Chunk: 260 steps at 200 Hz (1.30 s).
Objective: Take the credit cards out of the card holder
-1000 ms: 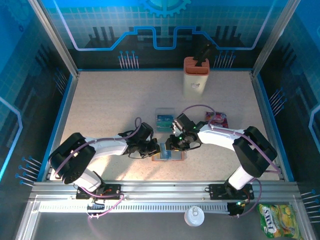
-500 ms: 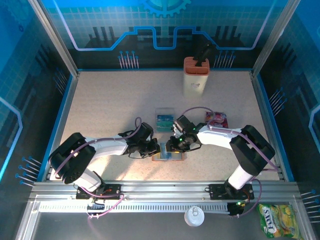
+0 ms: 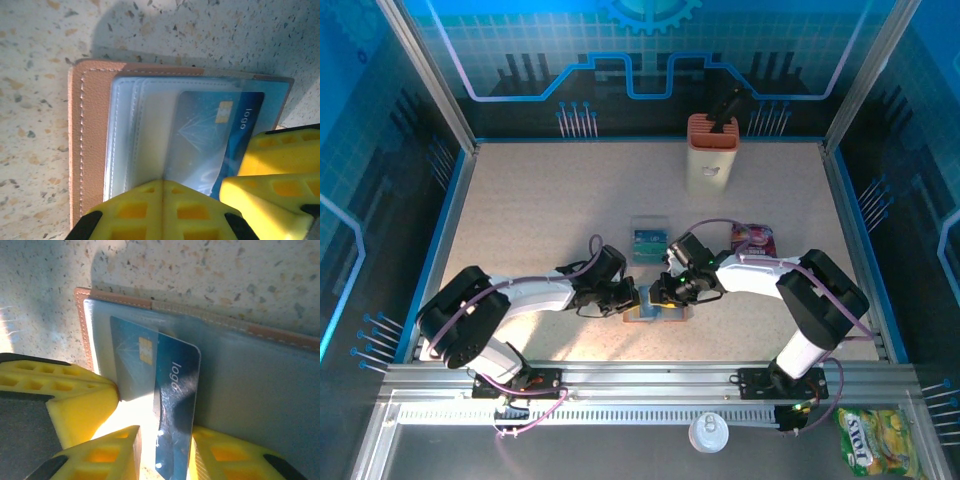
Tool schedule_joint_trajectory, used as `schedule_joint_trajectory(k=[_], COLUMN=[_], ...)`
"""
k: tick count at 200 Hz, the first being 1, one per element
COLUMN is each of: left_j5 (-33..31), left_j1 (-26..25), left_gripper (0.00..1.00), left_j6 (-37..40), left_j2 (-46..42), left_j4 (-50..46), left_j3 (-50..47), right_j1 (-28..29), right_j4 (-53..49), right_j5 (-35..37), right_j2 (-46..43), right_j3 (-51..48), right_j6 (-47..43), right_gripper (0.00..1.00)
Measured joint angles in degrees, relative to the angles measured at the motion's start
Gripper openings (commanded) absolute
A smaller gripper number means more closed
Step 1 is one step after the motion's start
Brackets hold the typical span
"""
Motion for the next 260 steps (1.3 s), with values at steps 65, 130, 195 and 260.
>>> schedule_joint_trajectory(k=[65,130,195,260], left_j5=[-0.63,-0.81,-0.81,-0.81], left_j1=[0.00,0.13,0.13,0.13], left_gripper=[0.04,0.04,0.04,0.04], left_j6=[-1.40,-1.46,-1.46,-1.44], left_j2=[-2.36,-3.50,-3.50,-3.50], left_j4=[0.13,-0.11,-0.31,-1.09], left_j3=[-2.25,-3.15,-3.15,-2.80], right_j1=[-0.11,-0.13,-0.28,-1.79], right_j4=[5.16,7.39,9.75,9.31], right_j5=[-2.82,-3.21,-3.17,-2.71], right_j2=[0.02,0.04,-2.05,-7.08], right_j3=[-1.40,-2.51,-5.18,-8.35], right_j6=[3.02,4.02,4.04,4.00], right_gripper=[0.23,0.13,0.09,0.08])
